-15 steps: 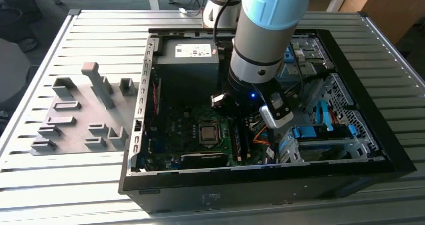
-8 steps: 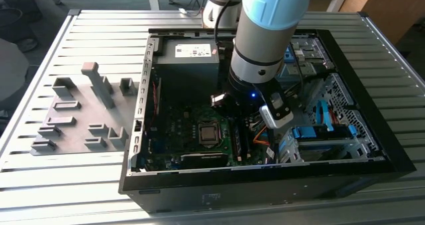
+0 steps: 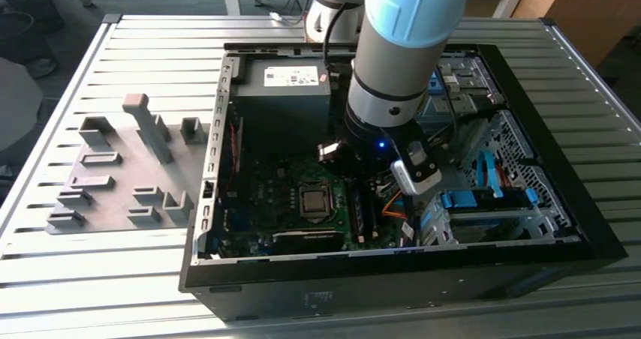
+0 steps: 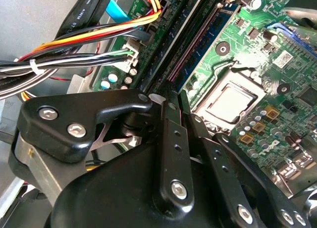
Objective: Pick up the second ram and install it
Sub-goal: 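Press down the second ram until it locks into place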
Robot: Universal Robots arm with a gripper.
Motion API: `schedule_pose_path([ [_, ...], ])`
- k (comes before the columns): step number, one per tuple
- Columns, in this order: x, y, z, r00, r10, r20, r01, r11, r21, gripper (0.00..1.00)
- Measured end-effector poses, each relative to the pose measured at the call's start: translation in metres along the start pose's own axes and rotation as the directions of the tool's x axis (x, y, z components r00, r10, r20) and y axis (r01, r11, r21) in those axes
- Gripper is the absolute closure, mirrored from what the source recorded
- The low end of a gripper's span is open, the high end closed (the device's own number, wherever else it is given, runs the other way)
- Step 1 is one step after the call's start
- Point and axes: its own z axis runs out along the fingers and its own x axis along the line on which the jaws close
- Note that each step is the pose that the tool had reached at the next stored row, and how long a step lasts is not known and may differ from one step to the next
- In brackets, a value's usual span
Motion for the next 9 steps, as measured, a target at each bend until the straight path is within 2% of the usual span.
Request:
schedule_pose_path([
  [9, 0.0000, 0.0000, 0.0006, 1.0000, 0.000, 0.0000, 0.000, 1.0000, -0.0001, 0.86],
])
